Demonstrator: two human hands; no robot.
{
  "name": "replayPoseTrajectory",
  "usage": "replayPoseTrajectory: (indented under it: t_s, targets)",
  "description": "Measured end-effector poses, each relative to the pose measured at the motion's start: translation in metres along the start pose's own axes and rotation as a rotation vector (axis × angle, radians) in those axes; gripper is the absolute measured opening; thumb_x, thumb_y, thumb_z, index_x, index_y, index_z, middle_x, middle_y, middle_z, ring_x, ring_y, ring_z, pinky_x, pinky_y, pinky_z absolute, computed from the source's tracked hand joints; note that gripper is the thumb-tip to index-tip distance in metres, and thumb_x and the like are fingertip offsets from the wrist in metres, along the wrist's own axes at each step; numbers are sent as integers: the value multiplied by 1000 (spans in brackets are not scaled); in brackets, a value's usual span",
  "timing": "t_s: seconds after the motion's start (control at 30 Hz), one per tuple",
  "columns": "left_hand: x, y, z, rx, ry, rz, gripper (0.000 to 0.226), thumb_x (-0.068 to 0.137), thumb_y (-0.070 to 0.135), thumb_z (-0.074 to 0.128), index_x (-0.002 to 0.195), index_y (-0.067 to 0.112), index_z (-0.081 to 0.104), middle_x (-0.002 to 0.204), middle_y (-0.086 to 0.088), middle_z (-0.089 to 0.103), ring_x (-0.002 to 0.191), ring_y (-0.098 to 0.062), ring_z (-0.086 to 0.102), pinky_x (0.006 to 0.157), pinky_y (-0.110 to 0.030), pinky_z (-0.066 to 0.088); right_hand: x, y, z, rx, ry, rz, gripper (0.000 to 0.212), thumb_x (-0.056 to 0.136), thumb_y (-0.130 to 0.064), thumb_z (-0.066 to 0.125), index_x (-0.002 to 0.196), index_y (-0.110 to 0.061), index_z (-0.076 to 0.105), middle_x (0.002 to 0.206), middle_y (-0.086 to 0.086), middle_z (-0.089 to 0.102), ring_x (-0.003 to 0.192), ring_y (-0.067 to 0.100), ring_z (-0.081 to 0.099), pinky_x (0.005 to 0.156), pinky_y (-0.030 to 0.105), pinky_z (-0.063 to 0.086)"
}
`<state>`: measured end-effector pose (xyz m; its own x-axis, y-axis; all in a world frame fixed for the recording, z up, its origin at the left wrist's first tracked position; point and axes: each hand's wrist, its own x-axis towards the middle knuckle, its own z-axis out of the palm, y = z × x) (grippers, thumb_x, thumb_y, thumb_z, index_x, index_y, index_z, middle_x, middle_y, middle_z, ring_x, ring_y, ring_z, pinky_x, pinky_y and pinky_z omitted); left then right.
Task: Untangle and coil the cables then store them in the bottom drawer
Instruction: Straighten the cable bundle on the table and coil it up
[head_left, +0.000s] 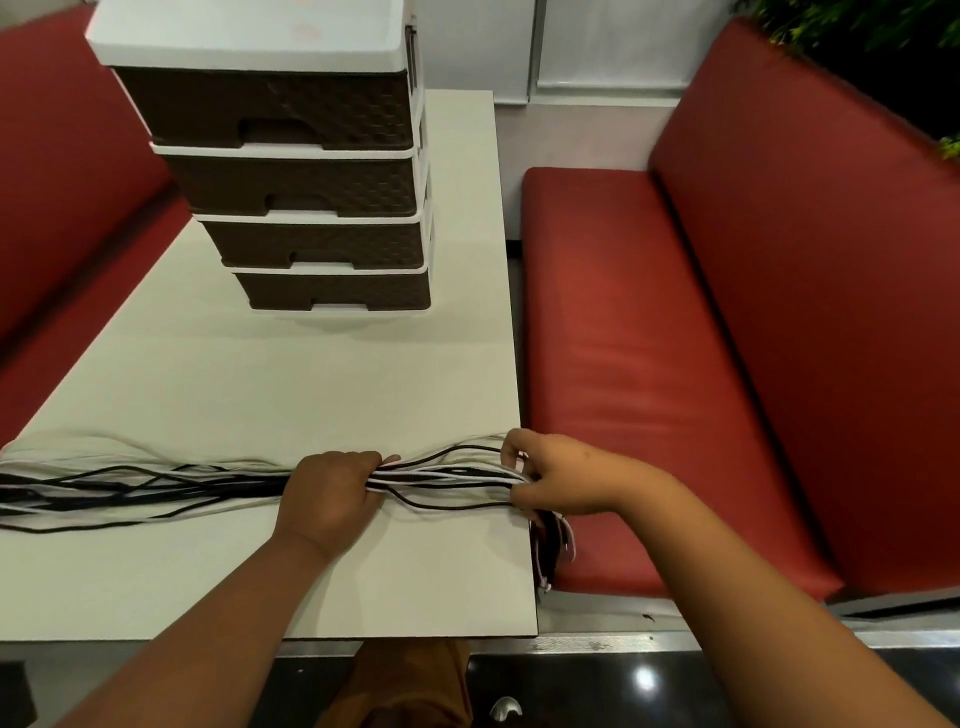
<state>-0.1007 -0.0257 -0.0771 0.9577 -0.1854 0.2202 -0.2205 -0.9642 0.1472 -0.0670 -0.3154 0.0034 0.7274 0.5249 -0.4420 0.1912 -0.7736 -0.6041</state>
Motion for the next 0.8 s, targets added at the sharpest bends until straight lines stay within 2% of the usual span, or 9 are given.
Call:
replayPoseTrajectory:
  t_s: [0.1, 0.17, 0.27, 0.37, 0.57, 0.67, 0.73, 0.77, 0.8]
  targets:
    - [0, 1, -1, 3, -12, 2, 18, 75, 35, 53, 66, 22, 61, 55, 0, 62, 54, -28, 59, 49, -27, 37, -2, 4, -14, 6, -191, 72, 10, 84, -25, 62, 90, -17, 60, 70, -6, 63, 61, 9, 52, 59, 24, 41]
    - [1, 1, -1, 0, -15, 5, 15, 73, 34, 55, 67, 22, 62, 56, -2, 62, 55, -29, 60, 50, -29, 38, -2, 12, -23, -40, -310, 112, 17, 84, -32, 67, 81, -15, 65, 70, -2, 63, 62, 7, 53, 64, 25, 41]
    - [0, 1, -1, -4, 11, 21, 28, 79, 41, 44, 63, 21, 57, 53, -1, 59, 51, -29, 57, 49, -27, 32, -5, 30, -37, -149, -348, 222, 22, 80, -38, 74, 71, -21, 63, 64, -7, 63, 58, 4, 55, 62, 22, 42]
    - [0, 1, -1, -4, 29, 32, 32, 82, 42, 41, 61, 21, 53, 52, -1, 57, 50, -29, 55, 49, -27, 28, -11, 48, -51, -247, -223, 307, 18, 81, -35, 73, 71, -23, 64, 62, -8, 61, 59, 10, 56, 57, 22, 42]
    - [1, 0, 0, 20, 15, 39, 35, 85, 42, 42, 61, 21, 54, 51, -1, 58, 50, -30, 56, 49, -27, 29, -22, 90, -66, -371, 266, 410, 13, 77, -40, 64, 80, -28, 68, 61, -2, 59, 61, 19, 61, 57, 30, 45]
    - [2, 0, 0, 12, 18, 42, 33, 84, 41, 41, 61, 20, 55, 51, -1, 57, 49, -30, 55, 48, -27, 31, -23, 111, -60, -389, 468, 456, 19, 83, -36, 60, 70, -23, 56, 65, -6, 60, 82, 27, 64, 69, 33, 37]
    - [1, 1, -1, 15, 13, 42, 29, 80, 39, 42, 61, 20, 55, 51, -1, 57, 49, -30, 56, 48, -27, 32, -20, 122, -53, -359, 486, 493, 21, 84, -37, 63, 74, -21, 54, 84, 0, 65, 93, 30, 63, 72, 35, 37]
    - [1, 1, -1, 16, 11, 42, 28, 78, 38, 42, 62, 20, 56, 51, 0, 57, 49, -30, 56, 49, -26, 31, -19, 124, -49, -327, 443, 509, 19, 81, -37, 68, 83, -21, 57, 94, 3, 67, 97, 30, 63, 74, 36, 42]
    - [1, 1, -1, 15, 10, 42, 26, 77, 37, 42, 62, 20, 56, 51, 0, 57, 49, -30, 56, 49, -26, 30, -18, 127, -46, -283, 365, 532, 26, 78, -33, 73, 98, -23, 61, 104, 5, 67, 98, 29, 65, 77, 37, 49]
